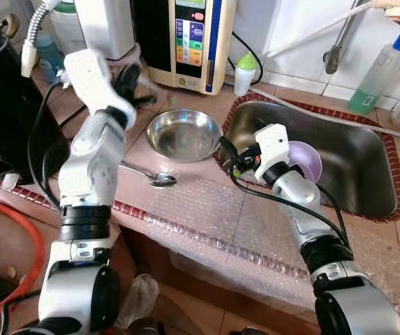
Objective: Kitchen organization
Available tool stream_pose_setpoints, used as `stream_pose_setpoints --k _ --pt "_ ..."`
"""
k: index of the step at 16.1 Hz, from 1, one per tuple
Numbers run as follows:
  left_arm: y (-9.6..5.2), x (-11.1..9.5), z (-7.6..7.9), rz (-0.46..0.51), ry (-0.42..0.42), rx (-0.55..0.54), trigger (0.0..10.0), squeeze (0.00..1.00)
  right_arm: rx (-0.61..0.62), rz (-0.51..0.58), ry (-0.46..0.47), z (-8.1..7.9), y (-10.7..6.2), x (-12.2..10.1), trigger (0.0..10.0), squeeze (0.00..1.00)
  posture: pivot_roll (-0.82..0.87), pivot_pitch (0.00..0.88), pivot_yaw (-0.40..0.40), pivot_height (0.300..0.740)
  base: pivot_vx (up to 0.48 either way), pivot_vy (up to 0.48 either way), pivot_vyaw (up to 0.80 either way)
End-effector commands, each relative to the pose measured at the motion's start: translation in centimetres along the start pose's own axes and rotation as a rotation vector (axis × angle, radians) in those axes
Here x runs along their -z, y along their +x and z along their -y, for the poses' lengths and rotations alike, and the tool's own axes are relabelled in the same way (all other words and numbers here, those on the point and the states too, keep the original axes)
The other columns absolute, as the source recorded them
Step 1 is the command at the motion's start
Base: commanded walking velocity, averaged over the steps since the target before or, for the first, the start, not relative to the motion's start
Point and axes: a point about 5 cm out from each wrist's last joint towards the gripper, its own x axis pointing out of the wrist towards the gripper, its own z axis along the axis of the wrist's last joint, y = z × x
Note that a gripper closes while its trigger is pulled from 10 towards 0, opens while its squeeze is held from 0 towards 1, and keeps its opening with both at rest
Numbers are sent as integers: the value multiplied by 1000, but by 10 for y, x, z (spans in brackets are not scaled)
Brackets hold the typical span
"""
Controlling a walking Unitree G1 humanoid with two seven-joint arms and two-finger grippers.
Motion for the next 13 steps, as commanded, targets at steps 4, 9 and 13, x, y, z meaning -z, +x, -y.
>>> stream_pose_setpoints --k 4,9,13 --pt "3 -7 26 -22 8 113 0 0 -57 58 -54 -10 4 -11 10000 0 44 0 4 740 0 0 0" --pt "4 -7 53 -49 -2 250 0 0 -144 73 -137 -15 10 -18 10000 0 41 0 12 740 0 0 0" --pt "-3 -1 75 -98 -13 384 0 0 -120 95 -206 -11 16 -24 10000 0 43 0 9 740 0 0 0"
